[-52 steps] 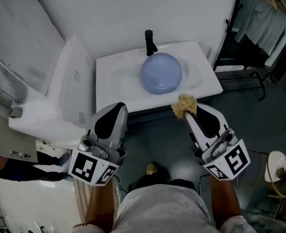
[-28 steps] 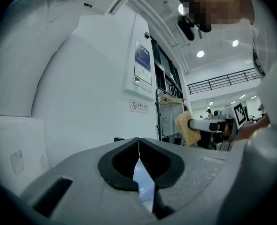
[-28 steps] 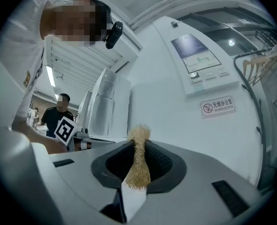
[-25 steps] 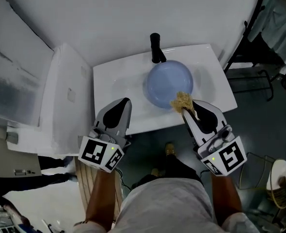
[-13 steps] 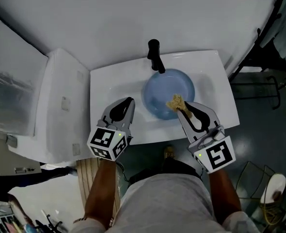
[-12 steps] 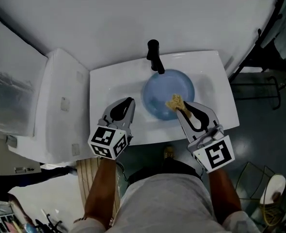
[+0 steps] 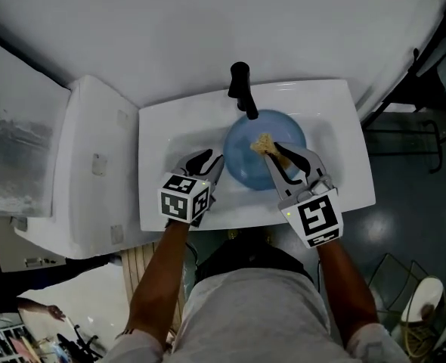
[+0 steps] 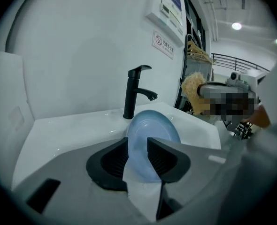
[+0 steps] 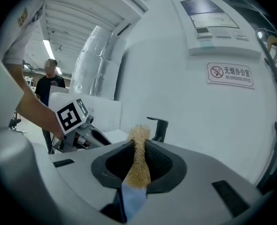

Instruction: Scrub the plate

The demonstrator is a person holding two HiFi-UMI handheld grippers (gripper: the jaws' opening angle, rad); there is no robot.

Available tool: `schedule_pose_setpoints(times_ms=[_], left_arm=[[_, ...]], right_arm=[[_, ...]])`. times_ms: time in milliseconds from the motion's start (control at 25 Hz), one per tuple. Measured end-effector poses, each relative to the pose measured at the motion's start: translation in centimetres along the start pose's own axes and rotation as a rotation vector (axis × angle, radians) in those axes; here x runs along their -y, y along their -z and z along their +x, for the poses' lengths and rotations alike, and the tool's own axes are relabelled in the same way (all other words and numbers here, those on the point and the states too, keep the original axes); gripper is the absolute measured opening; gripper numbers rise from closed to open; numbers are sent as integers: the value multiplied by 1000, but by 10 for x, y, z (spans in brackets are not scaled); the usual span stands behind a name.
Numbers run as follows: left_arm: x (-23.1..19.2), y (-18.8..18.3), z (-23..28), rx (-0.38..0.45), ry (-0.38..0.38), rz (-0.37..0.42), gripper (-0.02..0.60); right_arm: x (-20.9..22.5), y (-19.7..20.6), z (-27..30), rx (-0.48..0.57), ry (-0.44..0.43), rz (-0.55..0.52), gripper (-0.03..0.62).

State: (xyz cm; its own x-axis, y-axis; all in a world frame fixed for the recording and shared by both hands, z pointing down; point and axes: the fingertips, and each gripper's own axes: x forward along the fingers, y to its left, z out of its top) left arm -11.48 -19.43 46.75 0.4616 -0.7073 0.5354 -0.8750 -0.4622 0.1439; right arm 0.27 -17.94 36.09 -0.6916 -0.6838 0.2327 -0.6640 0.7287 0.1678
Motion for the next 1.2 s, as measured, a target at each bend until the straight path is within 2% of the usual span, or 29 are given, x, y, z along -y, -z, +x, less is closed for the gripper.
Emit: schedule_pose_setpoints(times_ms=[200,360,760,1080,1200], left_arm=[[-9,19,30,-95,46,-49,161],[-16,36,50,-163,73,-89,169],[-20,66,76,-284,114,-86,172],[-21,73,83,-311,112,-93,120],[-20,74,84,-318,103,-94,78]], right_arm=[[4,21,31,-87,31,-4,63],[2,34,55,-139,40,-18,63],[-14,69,107,-260,22,-59,63],[-18,88,133,-301,17,-72,63],[-16,94,138,-313,22,-76,63]])
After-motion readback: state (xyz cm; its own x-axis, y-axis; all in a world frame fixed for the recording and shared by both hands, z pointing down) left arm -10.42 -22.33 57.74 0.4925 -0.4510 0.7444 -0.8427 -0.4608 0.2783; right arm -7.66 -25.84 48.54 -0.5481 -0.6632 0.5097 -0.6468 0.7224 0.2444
